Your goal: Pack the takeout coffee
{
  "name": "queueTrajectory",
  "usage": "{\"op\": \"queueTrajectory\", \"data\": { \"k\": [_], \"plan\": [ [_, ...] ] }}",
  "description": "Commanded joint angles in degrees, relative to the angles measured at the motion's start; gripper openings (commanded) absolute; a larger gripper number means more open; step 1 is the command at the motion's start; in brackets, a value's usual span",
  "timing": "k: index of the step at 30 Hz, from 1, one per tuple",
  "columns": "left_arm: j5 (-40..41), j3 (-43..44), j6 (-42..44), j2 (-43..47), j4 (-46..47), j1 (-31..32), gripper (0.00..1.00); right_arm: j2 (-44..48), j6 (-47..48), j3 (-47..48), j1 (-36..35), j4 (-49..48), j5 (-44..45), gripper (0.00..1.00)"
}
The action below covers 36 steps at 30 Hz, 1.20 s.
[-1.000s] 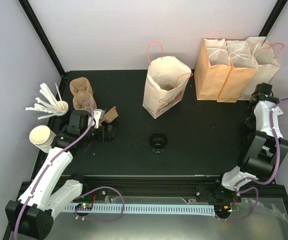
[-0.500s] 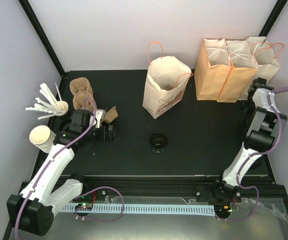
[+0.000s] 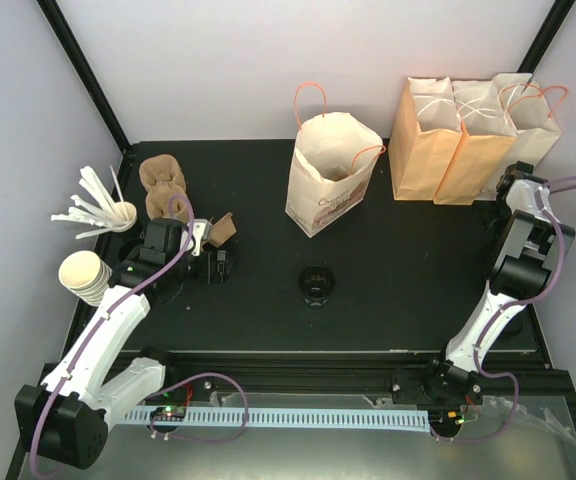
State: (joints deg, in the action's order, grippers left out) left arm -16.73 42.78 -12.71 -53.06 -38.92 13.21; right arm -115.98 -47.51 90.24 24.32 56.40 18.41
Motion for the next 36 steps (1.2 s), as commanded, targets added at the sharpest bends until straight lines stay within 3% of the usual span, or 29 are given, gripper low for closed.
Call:
{"op": "queueTrajectory", "data": {
  "k": [1,15,20,25,36],
  "plan": [
    [0.73,0.68,0.17,-0.03,0.82,0.23,0.99,1.05,-0.71,-1.61,0.56,-1.31,-0.36,0.94],
    [1.29,0.63,0.09,0.14,0.82,0.23,0.99,7.7,-0.1,-1.19,0.53,-0.28,0.1,0.97],
    [1.29,0.59,0.08,0.06,0.77,0.23,0.99,10.83,1.81,-6.75,2.12,-6.02,-5.88,1.0],
    [1.23,0.62,0.07,0.03,0.78,0.23,0.99,19.66,3.44,-18.34,5.42,-18.91,-13.44,1.0],
    [1.26,0.59,0.12,0.1,0.73,0.23,0.99,18.32,3.56,-21.07,9.14,-22.48,-21.8,1.0]
  ]
}}
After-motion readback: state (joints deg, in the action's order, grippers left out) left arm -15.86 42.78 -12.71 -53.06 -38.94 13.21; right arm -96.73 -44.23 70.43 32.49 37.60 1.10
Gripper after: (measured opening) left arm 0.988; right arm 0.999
